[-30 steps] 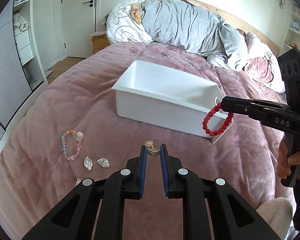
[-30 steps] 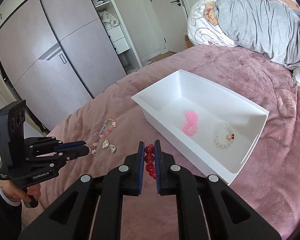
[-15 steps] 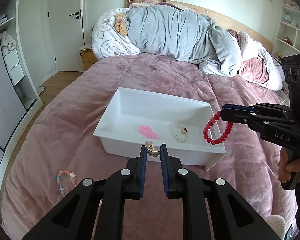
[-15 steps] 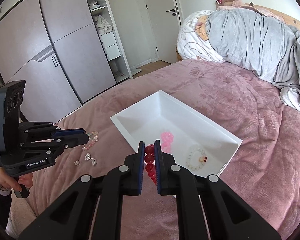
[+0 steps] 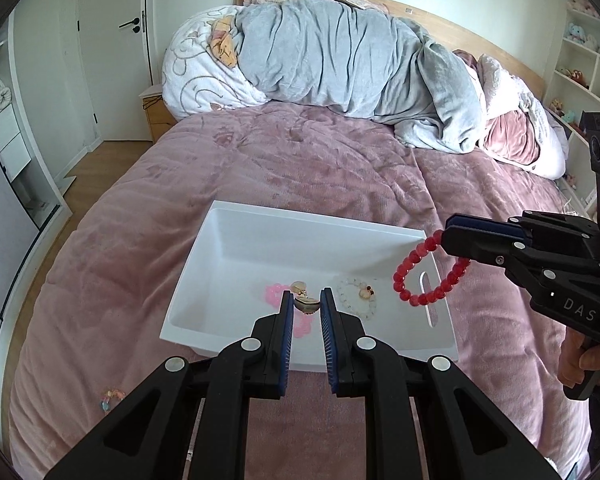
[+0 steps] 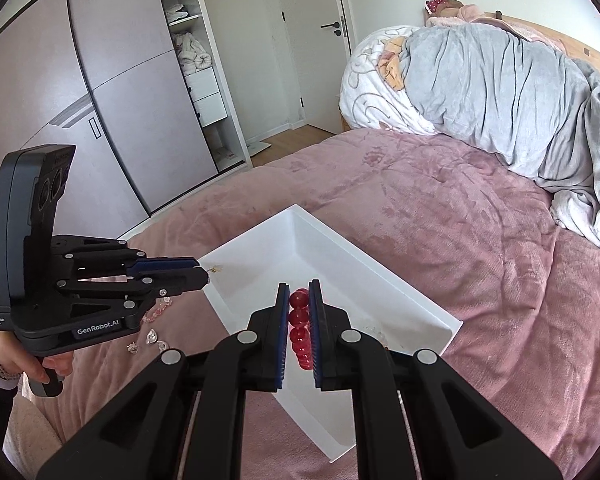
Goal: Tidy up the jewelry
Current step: 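Carry the red bracelet and gold earring into the white tray and release both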
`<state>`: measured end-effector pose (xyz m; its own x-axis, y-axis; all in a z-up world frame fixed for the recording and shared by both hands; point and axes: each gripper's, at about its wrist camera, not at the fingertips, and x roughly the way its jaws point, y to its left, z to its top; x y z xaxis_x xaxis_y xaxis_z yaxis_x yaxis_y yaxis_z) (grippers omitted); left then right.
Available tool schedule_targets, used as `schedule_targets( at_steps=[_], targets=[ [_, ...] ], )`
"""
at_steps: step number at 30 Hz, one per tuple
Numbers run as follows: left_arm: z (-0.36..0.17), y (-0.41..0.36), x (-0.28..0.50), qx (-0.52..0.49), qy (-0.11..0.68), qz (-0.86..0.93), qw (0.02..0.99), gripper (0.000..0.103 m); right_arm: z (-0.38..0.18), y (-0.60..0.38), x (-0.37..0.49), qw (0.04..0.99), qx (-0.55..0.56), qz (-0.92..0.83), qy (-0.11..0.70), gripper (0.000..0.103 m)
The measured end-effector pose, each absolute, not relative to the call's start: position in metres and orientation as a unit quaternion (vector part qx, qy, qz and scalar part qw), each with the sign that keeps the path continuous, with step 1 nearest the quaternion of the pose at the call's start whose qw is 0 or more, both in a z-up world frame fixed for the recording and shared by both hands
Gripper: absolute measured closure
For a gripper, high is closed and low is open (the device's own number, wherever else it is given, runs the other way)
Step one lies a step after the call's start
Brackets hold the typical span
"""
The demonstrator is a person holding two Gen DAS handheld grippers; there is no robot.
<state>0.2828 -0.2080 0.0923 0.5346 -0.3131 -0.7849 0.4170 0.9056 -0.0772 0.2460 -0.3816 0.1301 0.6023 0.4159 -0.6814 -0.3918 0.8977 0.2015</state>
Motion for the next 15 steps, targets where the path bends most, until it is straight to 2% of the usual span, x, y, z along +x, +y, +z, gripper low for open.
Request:
schedule_targets(
  at_steps=[15],
  targets=[
    [0.047,-0.237,0.366,0.096,0.482,-0.191,0.849,0.084,0.1,-0.386,0.295,0.886,0.035,0.207,0.414,0.093]
  ],
)
